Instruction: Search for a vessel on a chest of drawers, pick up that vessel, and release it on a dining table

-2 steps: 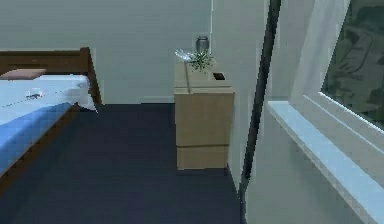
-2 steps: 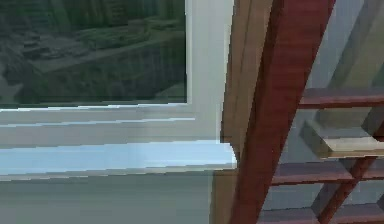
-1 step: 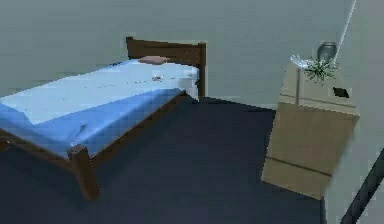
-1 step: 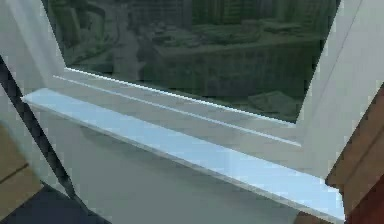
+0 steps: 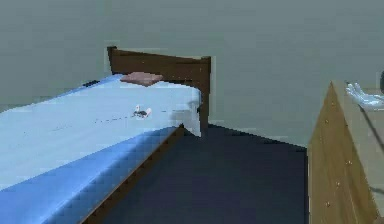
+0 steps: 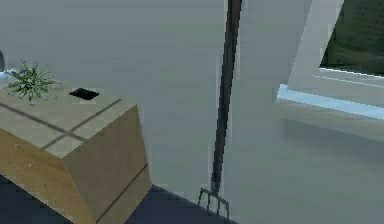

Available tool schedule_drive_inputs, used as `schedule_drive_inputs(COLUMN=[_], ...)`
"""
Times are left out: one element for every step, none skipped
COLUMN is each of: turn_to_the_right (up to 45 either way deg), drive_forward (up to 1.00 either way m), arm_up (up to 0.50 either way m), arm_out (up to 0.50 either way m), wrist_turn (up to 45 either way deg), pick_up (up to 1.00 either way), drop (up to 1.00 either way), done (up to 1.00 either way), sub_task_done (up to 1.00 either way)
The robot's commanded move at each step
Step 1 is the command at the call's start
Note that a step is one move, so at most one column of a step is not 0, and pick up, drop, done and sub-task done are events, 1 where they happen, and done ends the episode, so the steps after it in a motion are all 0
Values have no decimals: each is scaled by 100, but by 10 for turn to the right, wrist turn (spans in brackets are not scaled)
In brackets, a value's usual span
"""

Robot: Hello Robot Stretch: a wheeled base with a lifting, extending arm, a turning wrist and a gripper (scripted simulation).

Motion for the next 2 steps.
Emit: schedule_drive_inputs(turn_to_the_right=[60, 0], drive_forward=[0, 45], arm_up=[0, 0], arm_out=[0, 0], wrist_turn=[0, 0], pick_up=[0, 0], drop=[0, 0], done=[0, 0], sub_task_done=[0, 0])
